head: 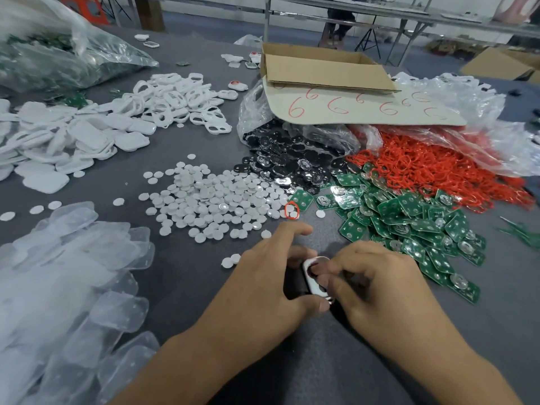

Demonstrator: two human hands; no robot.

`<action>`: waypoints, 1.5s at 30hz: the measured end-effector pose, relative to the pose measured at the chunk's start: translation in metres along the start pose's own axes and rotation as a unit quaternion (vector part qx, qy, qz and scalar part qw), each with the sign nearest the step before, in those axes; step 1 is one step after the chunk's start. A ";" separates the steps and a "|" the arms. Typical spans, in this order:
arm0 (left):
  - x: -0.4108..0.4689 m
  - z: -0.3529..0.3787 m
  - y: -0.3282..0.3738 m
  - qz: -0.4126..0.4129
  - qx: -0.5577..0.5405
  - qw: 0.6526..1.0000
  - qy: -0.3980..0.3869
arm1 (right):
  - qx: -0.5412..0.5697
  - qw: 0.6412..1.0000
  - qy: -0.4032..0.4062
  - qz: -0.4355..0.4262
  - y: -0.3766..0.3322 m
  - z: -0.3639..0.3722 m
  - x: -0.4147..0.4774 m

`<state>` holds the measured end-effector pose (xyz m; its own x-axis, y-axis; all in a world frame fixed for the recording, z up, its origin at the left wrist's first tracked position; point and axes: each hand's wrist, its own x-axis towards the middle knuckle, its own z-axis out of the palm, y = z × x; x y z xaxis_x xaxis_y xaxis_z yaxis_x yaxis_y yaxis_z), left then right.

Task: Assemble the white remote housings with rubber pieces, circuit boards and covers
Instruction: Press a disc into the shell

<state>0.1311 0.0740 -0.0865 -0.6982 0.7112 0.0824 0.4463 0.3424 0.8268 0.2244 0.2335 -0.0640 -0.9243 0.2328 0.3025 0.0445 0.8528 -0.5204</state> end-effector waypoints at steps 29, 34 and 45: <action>0.001 0.001 0.011 0.088 -0.092 0.992 0.002 | 0.424 0.845 -0.112 0.307 -0.003 -0.016 0.012; 0.002 0.000 0.013 0.092 -0.106 0.990 -0.012 | 0.394 0.850 -0.121 0.329 -0.003 -0.016 0.014; 0.003 0.002 0.009 0.057 -0.170 0.983 -0.025 | 0.357 0.885 -0.129 0.271 -0.001 -0.018 0.009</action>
<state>0.1346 0.0804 -0.0799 -0.6221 0.7654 0.1645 0.3004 0.0394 0.9530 0.2230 0.2430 -0.0464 -0.9003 0.3242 -0.2905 0.3424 0.1154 -0.9324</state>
